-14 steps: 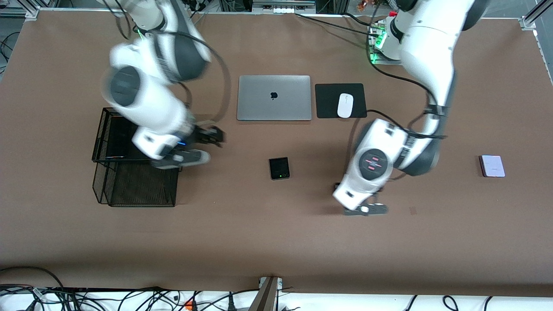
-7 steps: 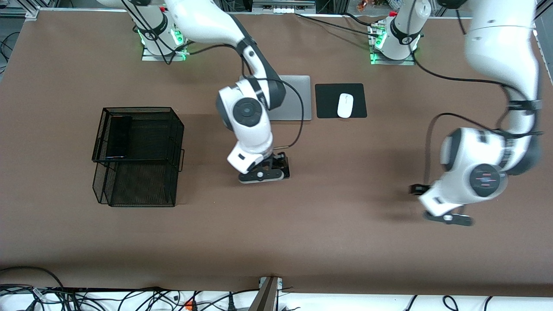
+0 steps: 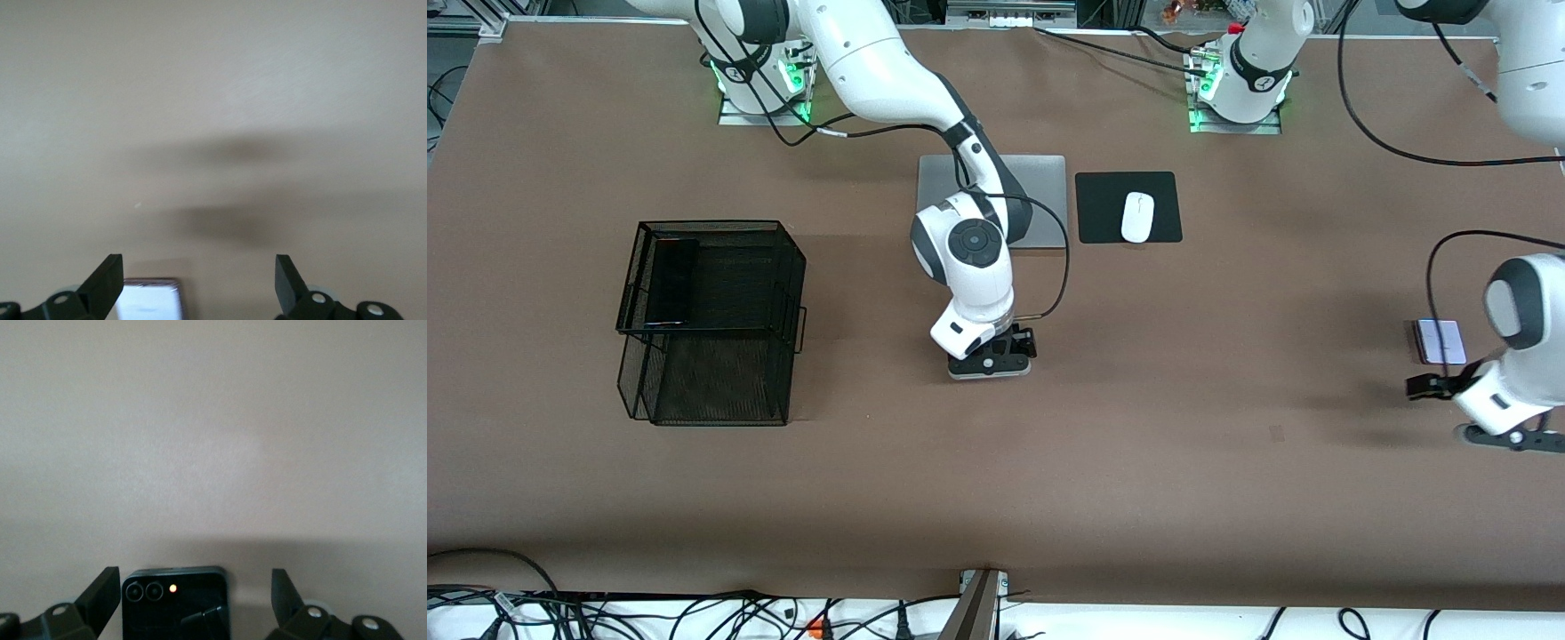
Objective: Place phones with both arms
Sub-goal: 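Grasp the flip phone with the right gripper while the left gripper grasps the white phone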
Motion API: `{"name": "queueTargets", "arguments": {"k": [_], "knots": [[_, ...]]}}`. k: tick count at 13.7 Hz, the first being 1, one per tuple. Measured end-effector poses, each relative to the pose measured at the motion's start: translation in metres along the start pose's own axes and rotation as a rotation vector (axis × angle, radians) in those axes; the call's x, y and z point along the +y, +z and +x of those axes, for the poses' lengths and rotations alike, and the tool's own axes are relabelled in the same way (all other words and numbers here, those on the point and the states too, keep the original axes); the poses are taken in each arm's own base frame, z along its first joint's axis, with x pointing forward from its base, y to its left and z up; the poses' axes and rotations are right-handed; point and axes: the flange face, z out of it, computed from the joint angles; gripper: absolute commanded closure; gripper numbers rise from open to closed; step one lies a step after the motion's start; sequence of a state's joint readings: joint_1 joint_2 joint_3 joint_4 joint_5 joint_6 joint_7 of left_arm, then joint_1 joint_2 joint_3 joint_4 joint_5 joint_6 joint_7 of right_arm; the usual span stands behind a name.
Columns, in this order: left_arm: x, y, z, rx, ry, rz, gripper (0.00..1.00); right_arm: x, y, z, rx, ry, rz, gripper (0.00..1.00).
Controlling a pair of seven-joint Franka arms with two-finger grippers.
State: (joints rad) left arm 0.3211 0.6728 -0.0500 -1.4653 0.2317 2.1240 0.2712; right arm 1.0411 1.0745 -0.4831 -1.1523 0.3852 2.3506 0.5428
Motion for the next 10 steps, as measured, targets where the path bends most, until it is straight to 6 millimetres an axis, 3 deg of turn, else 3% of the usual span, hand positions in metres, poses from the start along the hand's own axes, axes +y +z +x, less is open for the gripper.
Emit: {"name": "queueTargets", "arguments": {"k": [3, 6, 8, 10], "knots": [[-0.046, 0.010, -0.020, 0.015, -0.025, -0.001, 0.00, -0.016, 0.007, -0.019, -0.009, 0.016, -0.005, 0.00], [-0.086, 0.038, -0.049, 0.068, -0.092, -0.004, 0.00, -0.023, 0.010, -0.028, -0.014, 0.021, -0.009, 0.00], [-0.094, 0.067, -0.068, 0.112, -0.143, -0.033, 0.00, -0.023, 0.011, -0.028, -0.014, 0.023, -0.011, 0.00], [-0.085, 0.095, -0.083, 0.136, -0.192, -0.076, 0.00, -0.024, 0.011, -0.029, -0.008, 0.010, -0.021, 0.00]]}}
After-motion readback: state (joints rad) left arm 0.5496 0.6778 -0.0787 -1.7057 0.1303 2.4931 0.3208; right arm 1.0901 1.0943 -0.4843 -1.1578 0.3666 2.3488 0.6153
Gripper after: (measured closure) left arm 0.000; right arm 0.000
